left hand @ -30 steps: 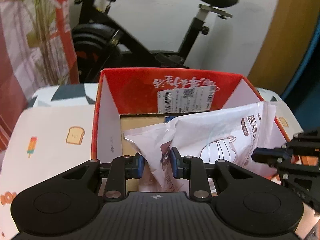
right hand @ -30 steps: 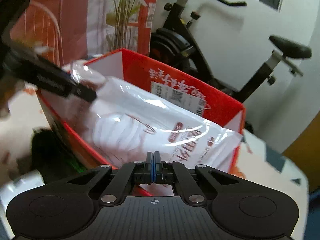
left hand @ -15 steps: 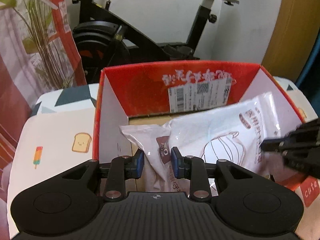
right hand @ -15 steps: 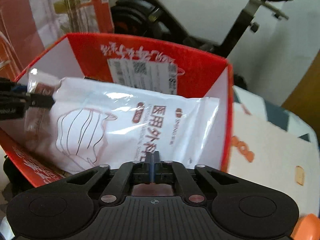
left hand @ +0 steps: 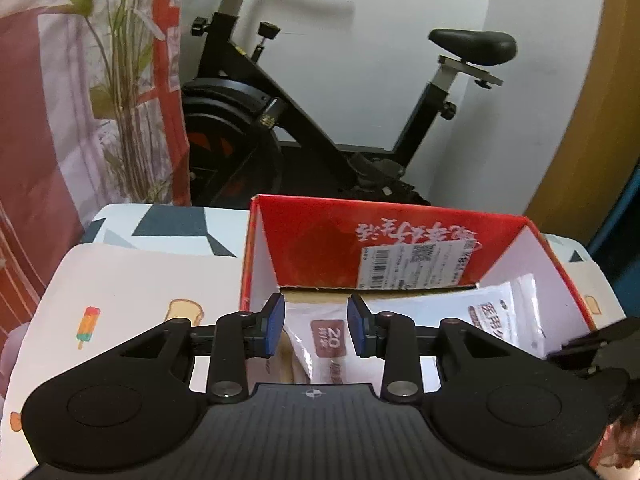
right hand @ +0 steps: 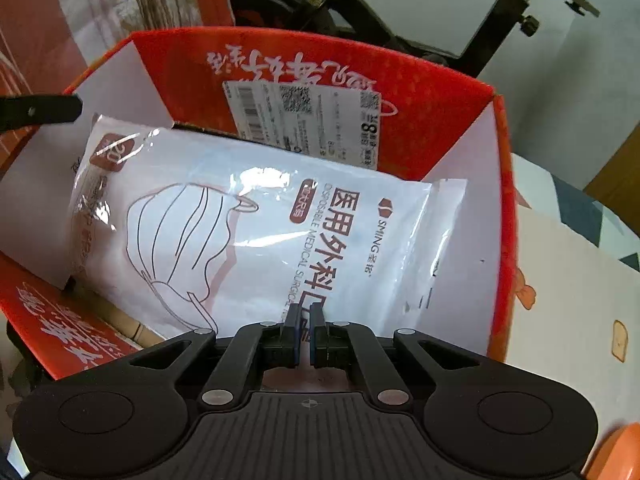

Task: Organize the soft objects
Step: 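Lift the mask bag into the red box and open the left tool, then lower the left tool and grasp the white sachet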

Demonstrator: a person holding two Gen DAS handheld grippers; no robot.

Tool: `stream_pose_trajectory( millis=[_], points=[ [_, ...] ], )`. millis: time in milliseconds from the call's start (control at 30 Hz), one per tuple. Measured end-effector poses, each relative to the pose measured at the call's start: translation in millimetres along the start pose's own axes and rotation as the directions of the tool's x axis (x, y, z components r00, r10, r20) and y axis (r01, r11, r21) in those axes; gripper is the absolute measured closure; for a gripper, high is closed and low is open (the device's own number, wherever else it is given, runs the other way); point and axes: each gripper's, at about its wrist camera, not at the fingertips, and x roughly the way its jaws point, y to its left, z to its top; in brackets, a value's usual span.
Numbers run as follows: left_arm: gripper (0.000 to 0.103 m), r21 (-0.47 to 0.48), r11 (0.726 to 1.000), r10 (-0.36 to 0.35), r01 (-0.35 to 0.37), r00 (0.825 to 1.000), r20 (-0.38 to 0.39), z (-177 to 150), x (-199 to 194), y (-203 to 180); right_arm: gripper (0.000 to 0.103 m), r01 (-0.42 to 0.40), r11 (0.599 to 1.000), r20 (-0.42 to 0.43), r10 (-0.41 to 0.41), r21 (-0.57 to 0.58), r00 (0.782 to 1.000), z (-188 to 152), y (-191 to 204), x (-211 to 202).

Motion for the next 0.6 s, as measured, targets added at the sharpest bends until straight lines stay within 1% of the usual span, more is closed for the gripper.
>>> stream_pose_trajectory(
  millis=[67,133,167,233,267,333,367,433,500,600],
  points=[
    [0.060,0.025,1.000,-0.004,0.003,1.000,0.008,-2.9,-6.2,-4.3,0.093,-0.006,1.000,0.034,0.005,0.025,0.999,-1.8,-3.4,-8.5],
    [0.042,0.037,0.999,-0.006,0.005,1.000,0.022,-7.7,-15.5,-6.4,0.080,-0.027,0.998,0.083,0.022,0.052,0.996,-5.9,-5.6,-21.4],
    [0.039,0.043,0.999,-0.011,0.009,0.999,0.032,-9.7,-21.1,-8.0,0.077,-0.039,0.997,0.108,0.032,0.062,0.994,-8.7,-6.2,-28.6],
    [0.026,0.055,0.998,-0.012,0.009,0.999,0.046,-13.6,-28.2,-9.1,0.067,-0.050,0.996,0.151,0.038,0.074,0.988,-13.9,-6.6,-41.6],
    [0.024,0.062,0.998,-0.011,0.007,0.998,0.054,-15.8,-33.2,-10.4,0.062,-0.054,0.995,0.173,0.040,0.078,0.984,-16.3,-6.1,-48.0],
    [0.014,0.076,0.997,-0.010,0.005,0.997,0.072,-21.3,-44.6,-13.0,0.029,-0.052,0.995,0.229,0.030,0.089,0.973,-23.4,-5.3,-63.8],
    [0.012,0.083,0.997,-0.009,0.002,0.997,0.082,-24.8,-50.6,-14.0,0.025,-0.050,0.995,0.264,0.025,0.091,0.964,-27.9,-5.0,-72.5],
    [0.005,0.094,0.996,-0.006,-0.003,0.996,0.092,-30.7,-61.1,-15.5,0.007,-0.046,0.994,0.318,0.013,0.097,0.948,-34.1,-3.9,-87.6],
    [0.003,0.101,0.995,-0.007,-0.003,0.995,0.099,-38.9,-71.1,-17.2,0.001,-0.030,0.994,0.374,-0.012,0.105,0.927,-43.5,-2.6,-102.9],
    [0.000,0.108,0.994,0.018,-0.028,0.996,0.089,-51.6,-80.9,-19.2,0.000,-0.018,0.994,0.412,-0.029,0.112,0.911,-56.8,0.1,-116.6]
  ],
)
